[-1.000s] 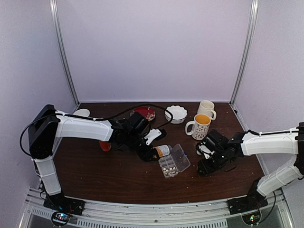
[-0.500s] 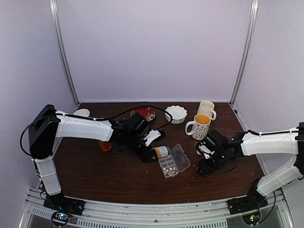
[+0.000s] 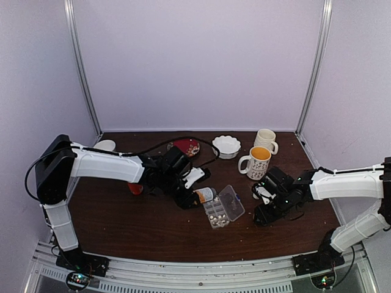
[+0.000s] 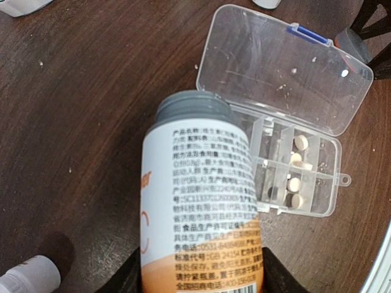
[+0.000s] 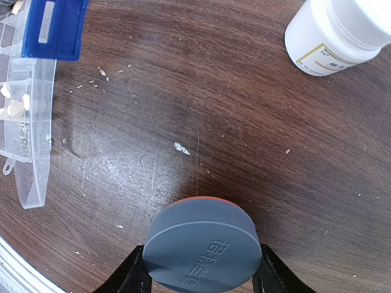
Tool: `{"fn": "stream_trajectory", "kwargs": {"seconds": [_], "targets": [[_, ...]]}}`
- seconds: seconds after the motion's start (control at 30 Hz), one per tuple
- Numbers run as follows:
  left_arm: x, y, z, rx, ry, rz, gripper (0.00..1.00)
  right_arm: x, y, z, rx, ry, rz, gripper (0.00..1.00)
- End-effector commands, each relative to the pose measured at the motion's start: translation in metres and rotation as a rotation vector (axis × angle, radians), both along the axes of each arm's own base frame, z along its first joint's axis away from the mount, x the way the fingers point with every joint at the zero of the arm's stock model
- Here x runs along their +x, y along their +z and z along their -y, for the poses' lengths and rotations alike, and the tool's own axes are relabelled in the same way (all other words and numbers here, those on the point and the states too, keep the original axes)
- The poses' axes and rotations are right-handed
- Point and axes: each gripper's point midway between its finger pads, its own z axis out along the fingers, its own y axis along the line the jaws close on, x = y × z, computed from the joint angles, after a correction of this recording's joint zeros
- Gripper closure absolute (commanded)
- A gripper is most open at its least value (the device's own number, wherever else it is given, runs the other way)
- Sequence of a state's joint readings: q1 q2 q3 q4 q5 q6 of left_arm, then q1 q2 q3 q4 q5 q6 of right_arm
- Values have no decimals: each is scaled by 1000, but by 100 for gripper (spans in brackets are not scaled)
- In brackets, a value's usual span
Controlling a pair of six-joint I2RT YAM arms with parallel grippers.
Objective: Sort the pills into containers
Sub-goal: Pour the pill into the compartment of the pill container.
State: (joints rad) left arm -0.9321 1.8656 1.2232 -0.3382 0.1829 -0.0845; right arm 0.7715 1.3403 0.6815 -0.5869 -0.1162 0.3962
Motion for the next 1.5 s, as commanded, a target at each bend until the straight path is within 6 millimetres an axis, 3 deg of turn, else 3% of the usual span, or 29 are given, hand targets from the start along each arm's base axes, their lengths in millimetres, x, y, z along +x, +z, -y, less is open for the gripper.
{"fn": "stream_trajectory", "kwargs": {"seconds": [0.0, 0.63, 0.87, 1.27, 1.47], "targets": [[1, 6, -9, 11, 5, 23, 100, 1, 0, 2, 7, -13, 5, 100], [11, 25, -15, -2, 68, 87, 100, 0, 0, 0, 18, -10, -2, 100], [3, 49, -17, -113, 80, 107, 100, 0, -1, -1, 21, -9, -3, 100], [-9, 30, -22, -110, 80, 48, 100, 0, 1, -2, 28, -7, 0, 100], [-15, 36, -17, -193, 54, 55, 100, 5, 12, -2, 43, -12, 45, 100]]}}
